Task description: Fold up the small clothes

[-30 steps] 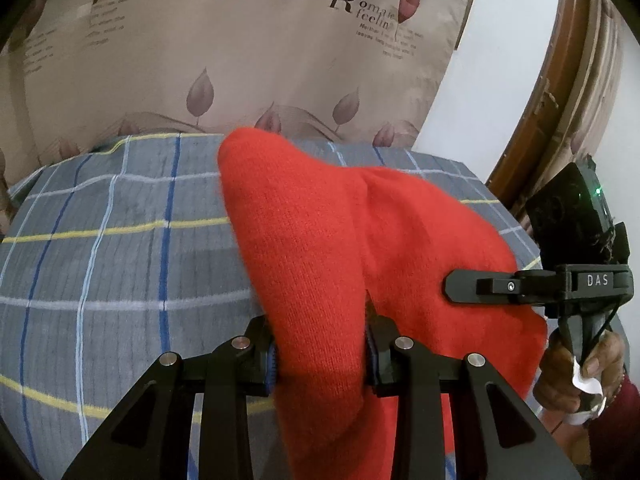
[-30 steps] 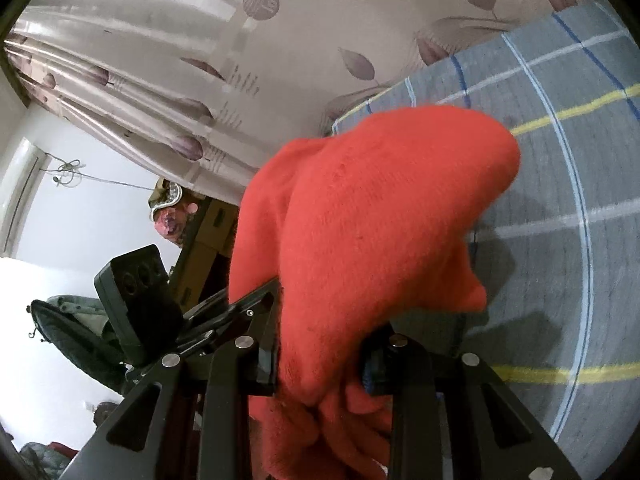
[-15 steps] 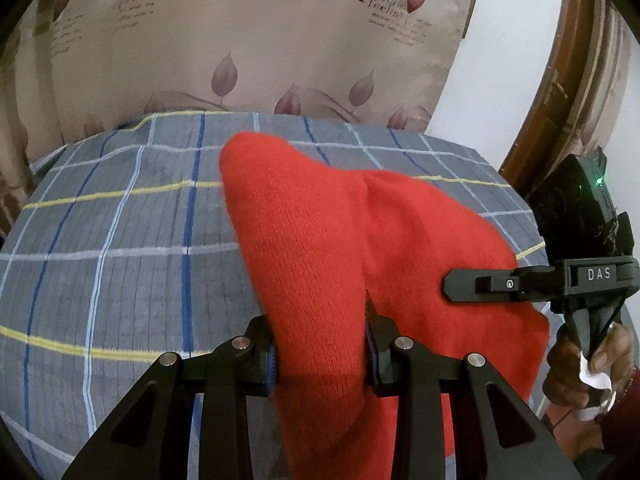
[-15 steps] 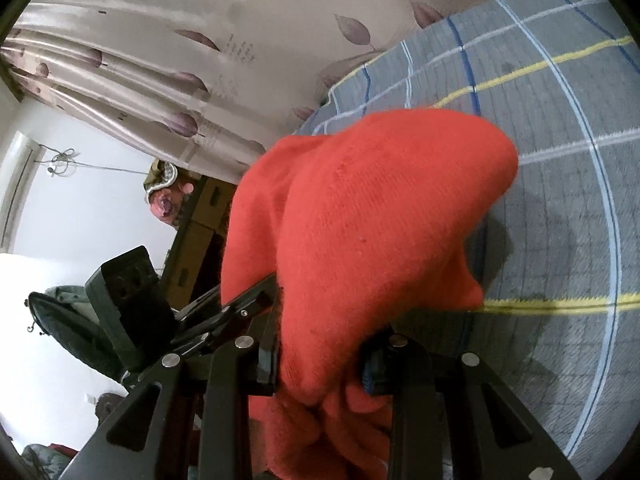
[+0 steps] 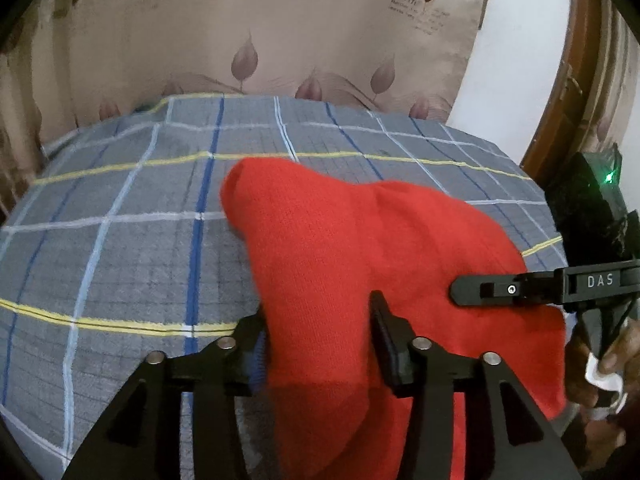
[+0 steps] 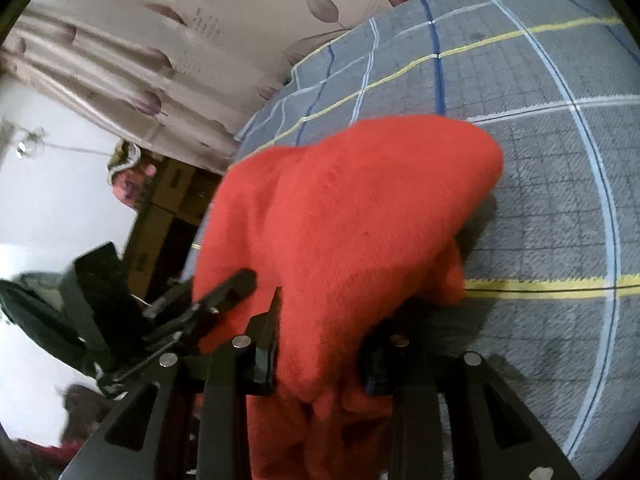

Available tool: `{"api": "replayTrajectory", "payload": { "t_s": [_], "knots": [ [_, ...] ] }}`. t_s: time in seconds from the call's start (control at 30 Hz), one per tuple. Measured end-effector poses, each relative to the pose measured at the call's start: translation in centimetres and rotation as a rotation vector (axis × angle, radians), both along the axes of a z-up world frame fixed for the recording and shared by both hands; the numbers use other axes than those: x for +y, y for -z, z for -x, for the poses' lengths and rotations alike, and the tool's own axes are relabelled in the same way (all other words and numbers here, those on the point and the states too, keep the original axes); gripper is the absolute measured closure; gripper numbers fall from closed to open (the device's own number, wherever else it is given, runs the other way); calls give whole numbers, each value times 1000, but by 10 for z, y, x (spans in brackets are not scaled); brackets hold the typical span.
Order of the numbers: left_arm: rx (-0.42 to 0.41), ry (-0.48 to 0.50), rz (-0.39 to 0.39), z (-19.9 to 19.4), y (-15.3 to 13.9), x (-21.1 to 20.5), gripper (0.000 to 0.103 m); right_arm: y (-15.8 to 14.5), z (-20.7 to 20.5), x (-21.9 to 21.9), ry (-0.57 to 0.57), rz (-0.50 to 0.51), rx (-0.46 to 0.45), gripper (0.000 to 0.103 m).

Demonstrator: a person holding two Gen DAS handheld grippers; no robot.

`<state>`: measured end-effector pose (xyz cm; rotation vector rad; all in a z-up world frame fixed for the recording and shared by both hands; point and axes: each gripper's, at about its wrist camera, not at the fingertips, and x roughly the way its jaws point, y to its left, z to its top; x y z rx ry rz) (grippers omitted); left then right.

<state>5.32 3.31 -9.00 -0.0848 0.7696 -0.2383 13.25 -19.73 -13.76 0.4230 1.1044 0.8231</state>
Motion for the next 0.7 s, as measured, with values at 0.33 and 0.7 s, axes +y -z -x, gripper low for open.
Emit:
{"api": "replayTrajectory", "payload": {
  "t_s": [0.33, 0.7],
  "knots": [
    [-345, -165, -198, 41, -43, -10, 7, -63, 62, -2, 133, 183, -403, 40],
    [-500, -194, -170, 74, -95, -13, 0, -115, 118, -25, 233, 121, -605, 14]
  ]
}}
